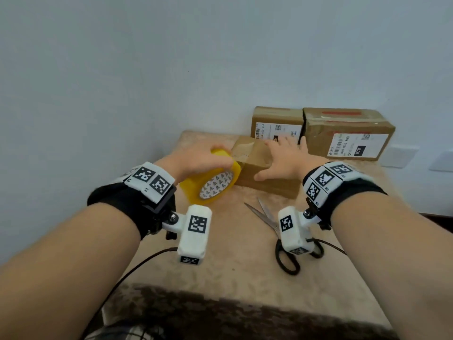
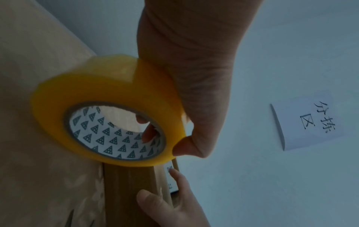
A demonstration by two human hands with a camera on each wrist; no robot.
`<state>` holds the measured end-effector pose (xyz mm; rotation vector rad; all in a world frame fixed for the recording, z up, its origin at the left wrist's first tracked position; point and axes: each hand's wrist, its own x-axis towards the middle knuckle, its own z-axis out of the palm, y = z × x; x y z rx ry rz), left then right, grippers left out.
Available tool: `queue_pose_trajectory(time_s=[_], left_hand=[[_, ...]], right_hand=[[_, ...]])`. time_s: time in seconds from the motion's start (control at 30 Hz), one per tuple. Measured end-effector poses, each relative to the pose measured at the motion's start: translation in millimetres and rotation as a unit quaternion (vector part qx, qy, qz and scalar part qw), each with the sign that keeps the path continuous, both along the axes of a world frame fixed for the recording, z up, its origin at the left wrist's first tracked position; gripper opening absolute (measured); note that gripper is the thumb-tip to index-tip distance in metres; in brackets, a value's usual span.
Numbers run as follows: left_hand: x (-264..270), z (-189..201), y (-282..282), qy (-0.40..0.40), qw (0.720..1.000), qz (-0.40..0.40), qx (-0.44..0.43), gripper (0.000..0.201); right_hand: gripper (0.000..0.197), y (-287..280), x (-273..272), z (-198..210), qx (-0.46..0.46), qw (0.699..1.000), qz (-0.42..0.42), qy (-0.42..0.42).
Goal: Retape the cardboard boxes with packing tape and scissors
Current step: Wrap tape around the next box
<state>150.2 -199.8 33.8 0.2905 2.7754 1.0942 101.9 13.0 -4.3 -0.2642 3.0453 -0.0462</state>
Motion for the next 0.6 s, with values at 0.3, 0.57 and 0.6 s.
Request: queue_pose_trajectory(time_s=[0.3, 0.57, 0.6], left_hand=[[-27, -12, -15, 0.059, 0.996, 0.012, -0.073, 0.035], [-25, -13, 14, 0.096, 0.992, -0.03, -0.07, 0.038], [-23, -12, 19, 0.102, 0.991, -0.036, -0.072, 0.036]], right_hand=[[0.105, -9, -23, -12, -0.003, 0.999, -0.02, -0.04], [0.108, 28, -2, -11, -0.012, 0.988, -0.133, -0.076], [0.109, 32, 2, -10, -0.016, 0.986, -0.148, -0.072]])
